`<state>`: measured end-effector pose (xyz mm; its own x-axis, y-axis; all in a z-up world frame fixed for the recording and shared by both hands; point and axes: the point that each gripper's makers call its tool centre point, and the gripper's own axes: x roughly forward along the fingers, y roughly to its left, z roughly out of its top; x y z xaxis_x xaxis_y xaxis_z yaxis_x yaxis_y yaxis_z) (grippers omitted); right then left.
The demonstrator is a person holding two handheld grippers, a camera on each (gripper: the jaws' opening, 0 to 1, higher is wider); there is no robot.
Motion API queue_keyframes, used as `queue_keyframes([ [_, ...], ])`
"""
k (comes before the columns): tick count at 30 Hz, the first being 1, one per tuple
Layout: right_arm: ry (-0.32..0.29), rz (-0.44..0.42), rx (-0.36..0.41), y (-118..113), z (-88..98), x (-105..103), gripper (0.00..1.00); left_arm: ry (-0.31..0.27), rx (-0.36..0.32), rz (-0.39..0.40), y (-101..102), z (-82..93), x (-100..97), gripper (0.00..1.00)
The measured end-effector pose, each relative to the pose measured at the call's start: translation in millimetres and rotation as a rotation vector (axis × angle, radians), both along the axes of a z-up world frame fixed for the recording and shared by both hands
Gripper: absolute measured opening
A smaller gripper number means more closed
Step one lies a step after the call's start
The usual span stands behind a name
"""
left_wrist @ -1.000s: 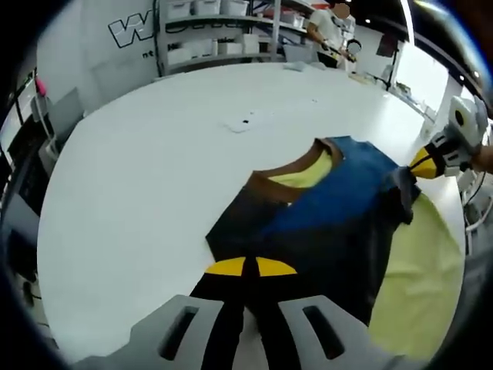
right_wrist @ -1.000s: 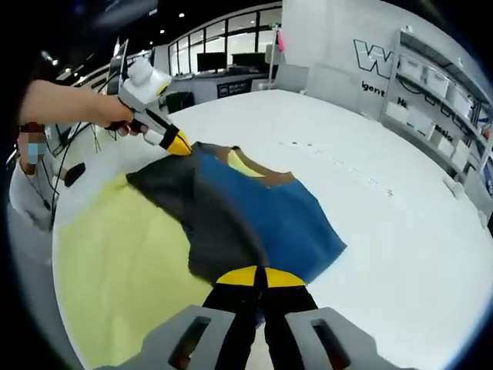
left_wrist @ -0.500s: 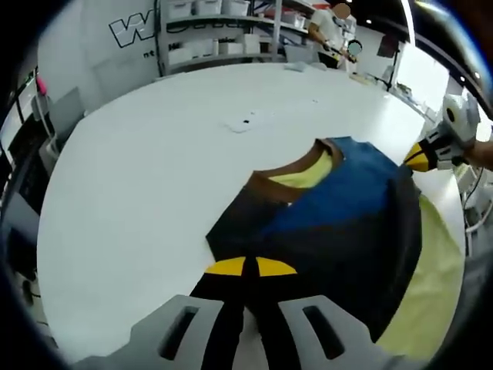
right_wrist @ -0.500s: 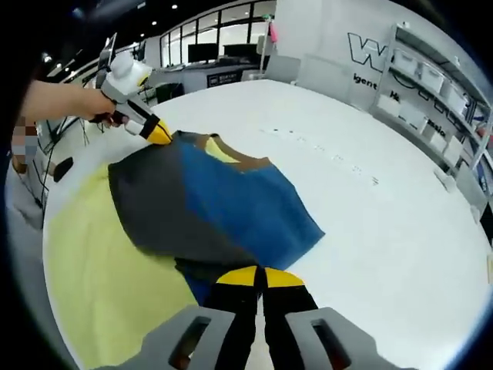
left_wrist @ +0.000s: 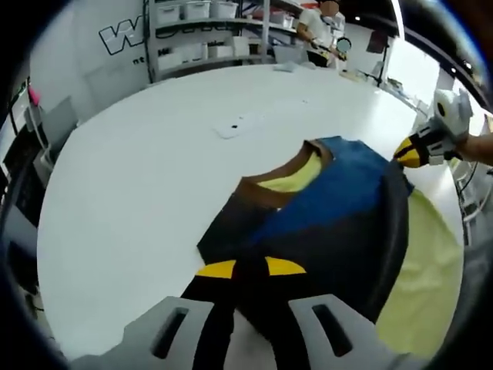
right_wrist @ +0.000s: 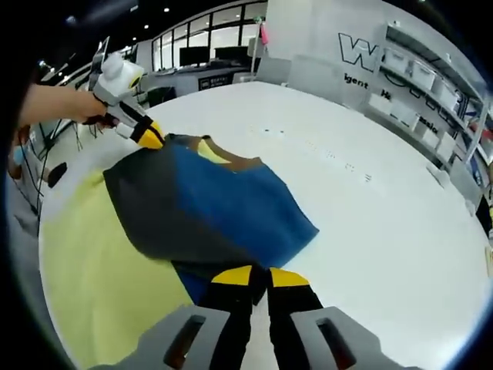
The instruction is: Fold the garment on the visible template until the final outline fits inside the template.
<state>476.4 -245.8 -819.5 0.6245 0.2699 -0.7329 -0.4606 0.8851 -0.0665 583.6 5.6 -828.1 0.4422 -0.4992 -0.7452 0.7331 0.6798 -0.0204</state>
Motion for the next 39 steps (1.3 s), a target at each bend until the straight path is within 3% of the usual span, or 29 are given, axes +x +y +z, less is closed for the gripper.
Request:
queue_keyframes([
  [5,-0.007,0.000,0.010,4,2.2,-4,0.06,-0.067,-0.040,-0.073,-13,17.1,4.1,0.16],
  [11,-0.018,0.018,0.016,10,6.3,-8,0.08,-0.087,-0.011,-0.168,-25,21.0,2.2,0.18],
  [19,-0.020,0.025,0.038,16,9.3,-16,0.09,-0.071,0.046,-0.284,-35,10.8,-9.6,0.19],
  [29,-0.017,0.033,0.067,26,10.8,-26,0.10,-0.065,0.059,-0.392,-49,16.4,-15.1,0.21],
  [39,0.003,0.085,0.079,43,6.7,-38,0.09,-0.043,0.155,-0.497,-50,0.8,-20.7,0.19],
])
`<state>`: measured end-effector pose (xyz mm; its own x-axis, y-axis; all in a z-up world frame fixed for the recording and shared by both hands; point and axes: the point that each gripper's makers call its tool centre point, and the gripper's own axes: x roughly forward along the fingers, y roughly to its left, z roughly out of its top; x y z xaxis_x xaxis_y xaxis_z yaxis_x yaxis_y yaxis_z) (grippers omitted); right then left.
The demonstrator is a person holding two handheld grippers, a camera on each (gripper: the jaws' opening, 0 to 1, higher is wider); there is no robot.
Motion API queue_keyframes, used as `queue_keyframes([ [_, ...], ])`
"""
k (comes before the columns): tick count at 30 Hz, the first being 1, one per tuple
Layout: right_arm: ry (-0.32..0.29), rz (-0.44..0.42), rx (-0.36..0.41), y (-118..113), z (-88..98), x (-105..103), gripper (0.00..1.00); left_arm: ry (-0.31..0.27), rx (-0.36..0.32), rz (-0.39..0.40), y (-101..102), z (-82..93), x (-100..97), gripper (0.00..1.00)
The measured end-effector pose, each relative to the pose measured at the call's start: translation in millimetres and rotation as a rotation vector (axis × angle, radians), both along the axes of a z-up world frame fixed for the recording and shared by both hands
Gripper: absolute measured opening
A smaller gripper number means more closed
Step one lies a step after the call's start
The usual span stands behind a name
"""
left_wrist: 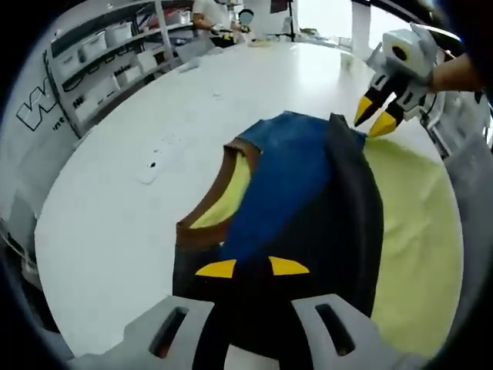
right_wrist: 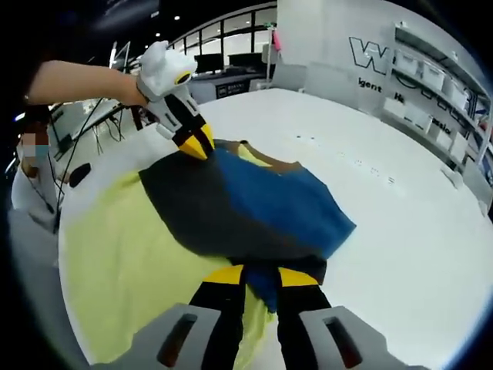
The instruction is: Fold the garment on the visible template until the final outline fits inside the template.
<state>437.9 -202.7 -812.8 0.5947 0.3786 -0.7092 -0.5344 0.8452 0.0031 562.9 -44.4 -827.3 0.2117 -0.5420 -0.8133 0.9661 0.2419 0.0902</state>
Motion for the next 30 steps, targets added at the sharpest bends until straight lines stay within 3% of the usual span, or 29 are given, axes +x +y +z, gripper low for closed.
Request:
queue_keyframes([
  [7,-0.002,0.081,-0.016,15,-7.7,2,0.14,0.005,0.037,-0.021,2,-8.4,-2.9,0.18],
  [16,0.028,0.085,-0.034,19,-20.8,12,0.14,0.006,0.032,-0.008,7,-9.9,2.9,0.17],
  [19,0.054,0.088,-0.057,18,-29.1,8,0.08,0.017,0.021,-0.005,6,-9.5,1.9,0.16],
  [23,0.040,0.079,-0.069,16,-28.1,9,0.00,0.019,0.017,-0.007,6,-10.2,2.8,0.11],
  [25,0.030,0.071,-0.071,13,-25.8,9,0.00,0.010,0.023,0.002,7,-11.0,4.6,0.05],
  [30,0.027,0.054,-0.049,10,-18.9,7,0.00,0.007,0.029,0.012,6,-11.5,4.9,0.05],
])
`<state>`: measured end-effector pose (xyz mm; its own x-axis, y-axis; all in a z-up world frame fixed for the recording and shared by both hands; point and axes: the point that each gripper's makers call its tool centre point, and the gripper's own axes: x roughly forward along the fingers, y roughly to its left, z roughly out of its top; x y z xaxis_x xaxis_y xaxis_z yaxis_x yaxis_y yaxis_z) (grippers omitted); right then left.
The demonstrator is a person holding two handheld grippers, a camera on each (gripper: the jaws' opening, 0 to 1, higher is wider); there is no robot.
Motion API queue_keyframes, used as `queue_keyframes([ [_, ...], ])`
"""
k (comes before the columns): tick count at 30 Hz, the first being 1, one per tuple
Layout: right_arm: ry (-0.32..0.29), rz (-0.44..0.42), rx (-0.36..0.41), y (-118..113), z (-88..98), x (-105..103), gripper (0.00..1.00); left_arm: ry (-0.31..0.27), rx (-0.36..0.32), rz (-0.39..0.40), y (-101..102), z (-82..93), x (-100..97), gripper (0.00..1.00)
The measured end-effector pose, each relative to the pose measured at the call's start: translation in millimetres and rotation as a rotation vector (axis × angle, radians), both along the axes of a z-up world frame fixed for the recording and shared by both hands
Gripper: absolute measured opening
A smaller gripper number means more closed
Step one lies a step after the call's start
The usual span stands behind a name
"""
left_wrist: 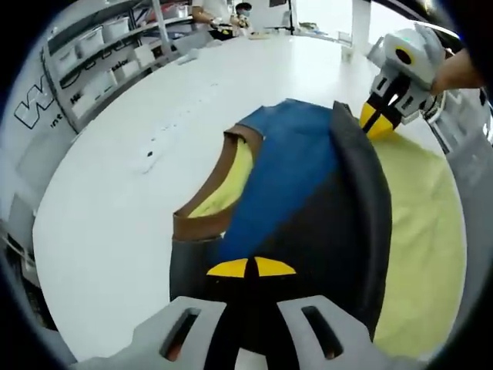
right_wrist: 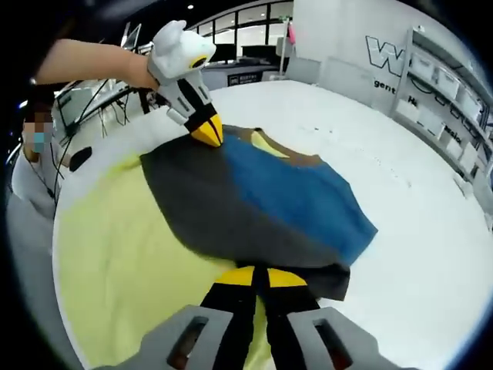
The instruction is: Fold the garment on the visible template until the final outline fits inside the template.
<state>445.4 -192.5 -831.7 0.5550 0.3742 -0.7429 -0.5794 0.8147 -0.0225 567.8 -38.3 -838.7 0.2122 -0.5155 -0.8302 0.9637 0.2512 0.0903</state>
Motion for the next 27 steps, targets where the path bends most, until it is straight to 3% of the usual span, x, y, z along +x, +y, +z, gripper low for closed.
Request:
queue_keyframes([
  [6,-0.010,0.012,-0.009,-6,5.7,-5,0.00,-0.024,0.025,0.021,2,1.2,3.3,0.05],
  [12,-0.021,0.030,-0.021,-16,9.2,-12,0.00,-0.031,-0.007,0.058,4,12.2,8.0,0.05],
  [27,-0.027,0.028,-0.031,-32,8.3,-16,0.00,-0.069,0.005,0.166,34,30.7,16.1,0.05],
])
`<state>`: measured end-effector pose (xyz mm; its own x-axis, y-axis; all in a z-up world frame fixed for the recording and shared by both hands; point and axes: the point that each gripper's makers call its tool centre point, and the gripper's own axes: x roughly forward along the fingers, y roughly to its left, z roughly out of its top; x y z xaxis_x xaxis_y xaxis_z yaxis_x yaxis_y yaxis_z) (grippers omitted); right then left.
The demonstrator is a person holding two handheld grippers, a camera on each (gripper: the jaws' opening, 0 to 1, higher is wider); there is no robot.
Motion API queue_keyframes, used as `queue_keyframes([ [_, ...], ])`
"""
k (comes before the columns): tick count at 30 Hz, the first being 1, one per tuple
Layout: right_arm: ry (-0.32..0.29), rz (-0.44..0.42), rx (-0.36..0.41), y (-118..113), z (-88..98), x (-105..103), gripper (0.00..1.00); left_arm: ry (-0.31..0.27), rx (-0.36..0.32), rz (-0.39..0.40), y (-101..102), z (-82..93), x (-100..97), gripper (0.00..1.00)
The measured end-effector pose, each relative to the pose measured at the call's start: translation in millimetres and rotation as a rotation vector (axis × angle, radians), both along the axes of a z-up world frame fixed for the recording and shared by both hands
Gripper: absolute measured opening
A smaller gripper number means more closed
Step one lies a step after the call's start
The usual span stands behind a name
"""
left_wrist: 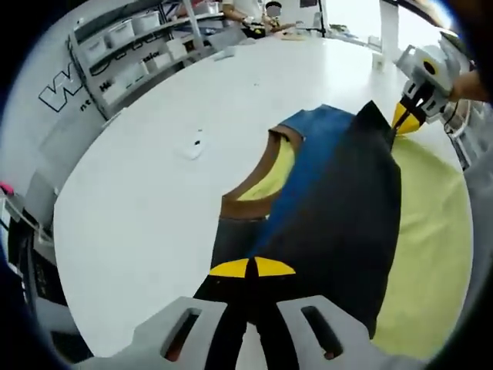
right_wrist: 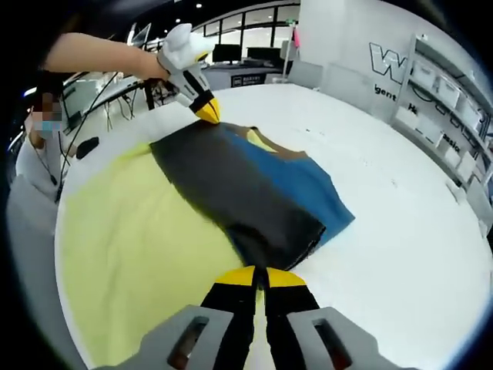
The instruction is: Fold the garment on the visible template until the final outline fits inside the template.
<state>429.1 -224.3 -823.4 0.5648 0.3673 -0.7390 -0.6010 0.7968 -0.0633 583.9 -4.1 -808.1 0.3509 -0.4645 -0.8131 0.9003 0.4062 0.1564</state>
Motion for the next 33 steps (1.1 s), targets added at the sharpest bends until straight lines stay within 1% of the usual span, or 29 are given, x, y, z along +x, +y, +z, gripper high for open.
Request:
queue_keyframes([
  [3,0.007,-0.015,0.007,-5,-2.2,0,0.00,-0.004,0.015,0.010,3,-1.1,0.1,0.05],
  [9,0.013,-0.031,0.012,-8,-4.4,1,0.00,-0.008,0.010,0.033,7,-1.1,0.1,0.05],
  [12,0.002,-0.029,0.015,-6,-0.3,2,0.00,-0.009,-0.001,0.034,9,3.3,2.4,0.05],
  [14,-0.005,-0.023,0.019,-4,1.3,3,0.00,-0.014,-0.001,0.038,15,3.9,8.4,0.05],
  [16,-0.005,-0.019,0.022,0,0.6,3,0.00,-0.011,-0.011,0.052,19,5.0,10.0,0.05],
  [17,0.011,-0.023,0.007,-1,-3.7,1,0.00,-0.012,-0.006,0.062,21,4.2,10.6,0.05],
  [18,0.005,-0.016,0.001,-1,-5.9,3,0.00,-0.021,0.019,0.068,26,2.6,10.9,0.06],
  [19,0.017,-0.023,-0.015,-3,-9.8,2,0.00,-0.026,0.034,0.073,29,1.1,10.7,0.05],
  [20,0.015,-0.026,-0.012,-3,-10.0,2,0.00,-0.065,0.080,0.080,36,1.7,14.5,0.05],
  [21,0.015,-0.032,-0.001,-2,-9.0,2,0.00,-0.056,0.060,0.079,34,-1.0,12.9,0.04],
  [23,0.015,-0.033,0.005,0,-8.2,2,0.00,-0.048,-0.010,0.093,28,1.2,13.1,0.10],
  [25,0.016,-0.028,-0.002,1,-8.0,1,0.00,-0.057,0.008,0.108,32,0.4,15.9,0.16],
  [26,0.015,-0.026,-0.001,1,-7.2,1,0.00,-0.059,0.012,0.109,33,0.4,15.7,0.16],
  [28,0.013,-0.025,-0.003,1,-6.0,1,0.00,-0.048,-0.002,0.111,35,0.6,13.8,0.15],
  [33,0.000,-0.041,-0.004,-1,-4.0,2,0.00,-0.028,-0.028,0.142,41,-0.3,6.8,0.20],
])
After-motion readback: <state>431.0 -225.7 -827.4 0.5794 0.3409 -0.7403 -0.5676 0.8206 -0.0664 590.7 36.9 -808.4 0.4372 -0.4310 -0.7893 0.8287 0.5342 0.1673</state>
